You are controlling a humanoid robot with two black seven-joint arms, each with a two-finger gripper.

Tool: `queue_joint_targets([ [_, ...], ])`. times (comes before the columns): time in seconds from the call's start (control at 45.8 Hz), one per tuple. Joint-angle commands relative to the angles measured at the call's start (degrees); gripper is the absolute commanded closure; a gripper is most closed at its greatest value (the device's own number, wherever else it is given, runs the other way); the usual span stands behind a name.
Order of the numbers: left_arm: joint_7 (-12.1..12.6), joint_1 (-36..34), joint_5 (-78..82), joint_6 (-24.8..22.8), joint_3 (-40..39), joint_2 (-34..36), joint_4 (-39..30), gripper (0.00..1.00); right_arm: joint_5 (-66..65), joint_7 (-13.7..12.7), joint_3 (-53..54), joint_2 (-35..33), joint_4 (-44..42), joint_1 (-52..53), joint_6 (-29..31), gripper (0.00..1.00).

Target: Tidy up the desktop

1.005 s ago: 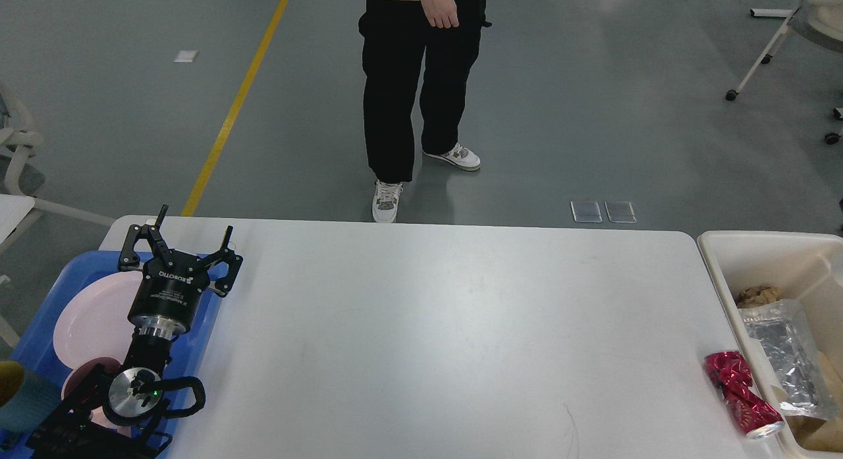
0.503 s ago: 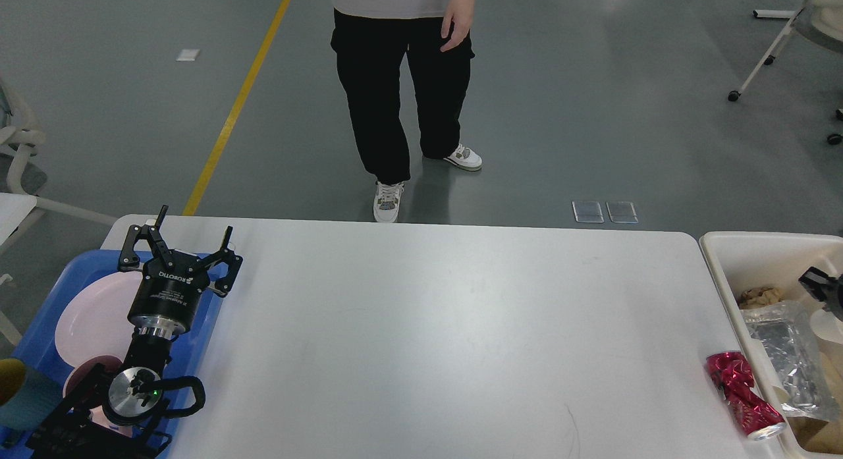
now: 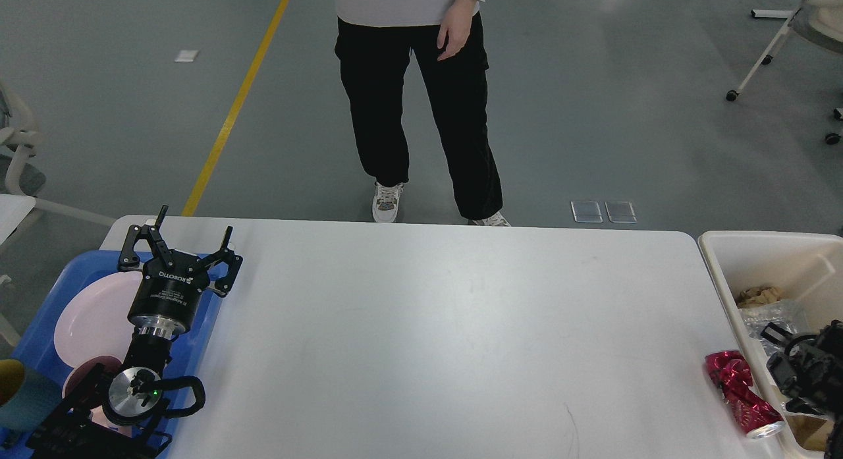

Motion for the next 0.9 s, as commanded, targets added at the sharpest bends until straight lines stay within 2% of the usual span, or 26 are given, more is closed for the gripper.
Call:
queue_joint_targets([
  [0.0, 0.0, 0.0, -0.01, 0.01, 0.03, 0.0, 0.0, 0.04, 0.23, -0.11, 0.84, 0.35, 0.18, -0.34, -1.45, 1.0],
  [0.066, 0.0, 0.0, -0.01, 0.1, 0.03, 0.0, 0.0, 0.04, 0.23, -0.02, 0.92, 0.7, 0.18, -0.51, -1.89, 1.0],
  [0.131, 0.0, 0.0, -0.01, 0.01, 0.03, 0.0, 0.0, 0.04, 0.32, 0.06, 0.84, 0.79, 0.09, -0.95, -2.77, 0.54],
  [0.153, 0.0, 0.0, -0.01, 0.01, 0.03, 0.0, 0.0, 0.04, 0.32, 0.06, 0.75, 0.88, 0.09, -1.04, -2.77, 0.43],
  [0.262, 0.0, 0.0, -0.09, 0.01, 0.03, 0.0, 0.0, 0.04, 0.23, 0.06, 0.66, 1.23, 0.0, -1.04, -2.77, 0.02],
  [0.284, 0.0, 0.0, -0.01, 0.01, 0.03, 0.0, 0.0, 0.04, 0.23, 0.06, 0.66, 1.23, 0.0, -1.04, -2.77, 0.0],
  [0.678, 0.0, 0.0, -0.01, 0.01, 0.03, 0.0, 0.0, 0.04, 0.23, 0.06, 0.75, -0.17, 1.4, 1.06, -2.07, 0.0],
  [0.765, 0.0, 0.0, -0.01, 0.01, -0.06, 0.0, 0.0, 0.04, -0.03, 0.06, 0.84, -3.15, 5.44, 4.66, -1.45, 0.0],
  [0.874, 0.0, 0.0, -0.01, 0.01, 0.03, 0.0, 0.0, 0.04, -1.17, 0.15, 0.22, -7.99, 15.54, 12.3, -1.45, 0.0],
])
